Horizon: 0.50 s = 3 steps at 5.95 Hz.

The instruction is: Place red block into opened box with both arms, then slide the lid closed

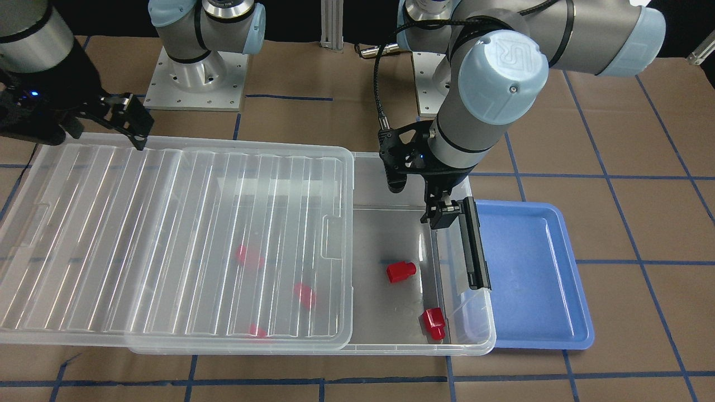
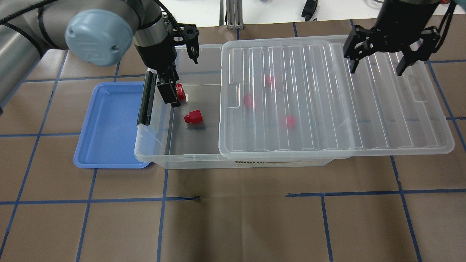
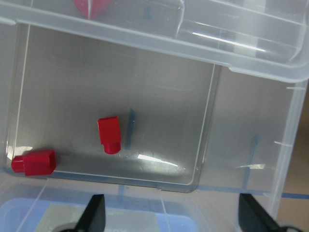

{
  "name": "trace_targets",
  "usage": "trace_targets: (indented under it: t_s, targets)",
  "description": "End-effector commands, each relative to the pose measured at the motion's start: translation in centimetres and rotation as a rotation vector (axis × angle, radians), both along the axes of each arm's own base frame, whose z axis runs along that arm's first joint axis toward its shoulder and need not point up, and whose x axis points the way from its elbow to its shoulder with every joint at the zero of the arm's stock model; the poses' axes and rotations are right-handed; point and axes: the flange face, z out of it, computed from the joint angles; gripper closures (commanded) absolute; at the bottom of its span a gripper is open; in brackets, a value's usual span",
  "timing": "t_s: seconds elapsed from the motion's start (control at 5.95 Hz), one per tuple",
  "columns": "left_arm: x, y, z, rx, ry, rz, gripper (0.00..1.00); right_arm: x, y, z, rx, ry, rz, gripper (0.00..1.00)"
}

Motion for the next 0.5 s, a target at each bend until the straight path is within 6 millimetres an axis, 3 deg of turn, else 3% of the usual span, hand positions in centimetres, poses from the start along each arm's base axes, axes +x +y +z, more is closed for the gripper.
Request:
trace_targets:
  t_s: [0.0, 0.17, 0.34]
  targets:
    - [2.2, 2.4, 5.0, -0.034, -0.028, 0.239, 0.03, -11.9, -0.1, -0.8, 0.027, -0.023, 0.052, 0.00]
    - [3.4, 2.9, 6.7, -0.061, -0.039, 0.458, 0.02, -17.6, 0.2, -1.9, 0.044, -0.045, 0.034, 0.00]
    - [4.3, 3.1, 7.9, -0.084, -0.042, 0.644, 0.02, -22.4, -1.2, -3.7, 0.018, -0.009, 0.116, 0.00]
